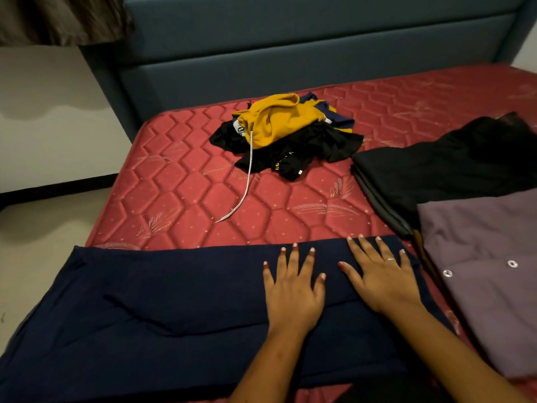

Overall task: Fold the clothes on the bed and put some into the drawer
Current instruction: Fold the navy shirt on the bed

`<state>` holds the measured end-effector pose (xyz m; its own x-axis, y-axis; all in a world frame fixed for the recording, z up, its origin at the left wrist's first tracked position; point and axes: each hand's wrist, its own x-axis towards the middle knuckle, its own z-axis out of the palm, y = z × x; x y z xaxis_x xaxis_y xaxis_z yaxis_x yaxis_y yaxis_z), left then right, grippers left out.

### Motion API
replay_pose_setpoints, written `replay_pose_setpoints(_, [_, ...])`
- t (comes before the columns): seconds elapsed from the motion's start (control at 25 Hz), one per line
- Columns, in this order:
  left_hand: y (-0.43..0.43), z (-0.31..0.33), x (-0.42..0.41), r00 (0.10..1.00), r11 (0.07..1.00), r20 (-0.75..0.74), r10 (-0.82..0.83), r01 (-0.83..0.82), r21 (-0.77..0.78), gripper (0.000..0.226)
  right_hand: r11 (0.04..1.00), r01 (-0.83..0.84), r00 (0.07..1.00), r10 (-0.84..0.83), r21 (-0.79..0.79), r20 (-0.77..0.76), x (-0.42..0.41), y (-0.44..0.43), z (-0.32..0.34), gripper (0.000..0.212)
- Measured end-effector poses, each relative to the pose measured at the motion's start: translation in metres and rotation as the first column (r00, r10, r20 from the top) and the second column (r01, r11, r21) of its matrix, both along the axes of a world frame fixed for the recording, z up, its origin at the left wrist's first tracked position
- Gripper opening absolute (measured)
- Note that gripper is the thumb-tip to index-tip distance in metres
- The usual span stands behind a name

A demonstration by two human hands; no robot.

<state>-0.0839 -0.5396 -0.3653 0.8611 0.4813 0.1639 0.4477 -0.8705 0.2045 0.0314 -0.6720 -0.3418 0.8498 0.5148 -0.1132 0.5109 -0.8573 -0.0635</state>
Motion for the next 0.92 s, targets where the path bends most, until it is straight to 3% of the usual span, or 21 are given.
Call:
replay_pose_setpoints(0.12, [-0.001, 0.002, -0.002, 1.0, 1.0, -0.014, 0.009, -0.009, -0.006, 0.054, 0.998, 0.067, 0.998, -0.066, -0.003, 0.024, -0.003, -0.016, 0.001, 0.071])
replay_pose_setpoints(0.28, [-0.003, 0.004, -0.008, 1.0, 1.0, -0.024, 0.006, -0.006, -0.024, 0.056, 0.964, 0.153, 0.977, -0.181, 0.219, 0.116, -0.02, -0.047, -0.002, 0.065])
replay_pose_setpoints(0.52, [-0.013, 0.005, -0.021, 0.999, 0.999, -0.043, 0.006, -0.008, -0.05, 0.059, 0.934, 0.334, 0.933, -0.346, 0.129, 0.095, -0.036, -0.056, 0.007, 0.071])
replay_pose_setpoints(0.6, [-0.011, 0.003, -0.02, 1.0, 0.998, -0.027, 0.014, -0.016, -0.06, 0.055, 0.916, 0.389, 0.92, -0.392, 0.103, 0.012, -0.042, -0.055, 0.015, 0.075])
replay_pose_setpoints(0.8, [-0.012, -0.002, -0.017, 1.0, 1.0, -0.019, 0.014, -0.014, 0.004, 0.055, 0.848, 0.501, 0.832, -0.416, 0.174, -0.366, -0.036, -0.041, 0.039, 0.095])
replay_pose_setpoints(0.92, [-0.011, 0.0, -0.021, 0.999, 0.999, -0.039, 0.013, -0.015, -0.046, 0.057, 0.654, 0.643, 0.703, -0.298, 0.399, -0.645, -0.03, -0.029, 0.047, 0.084])
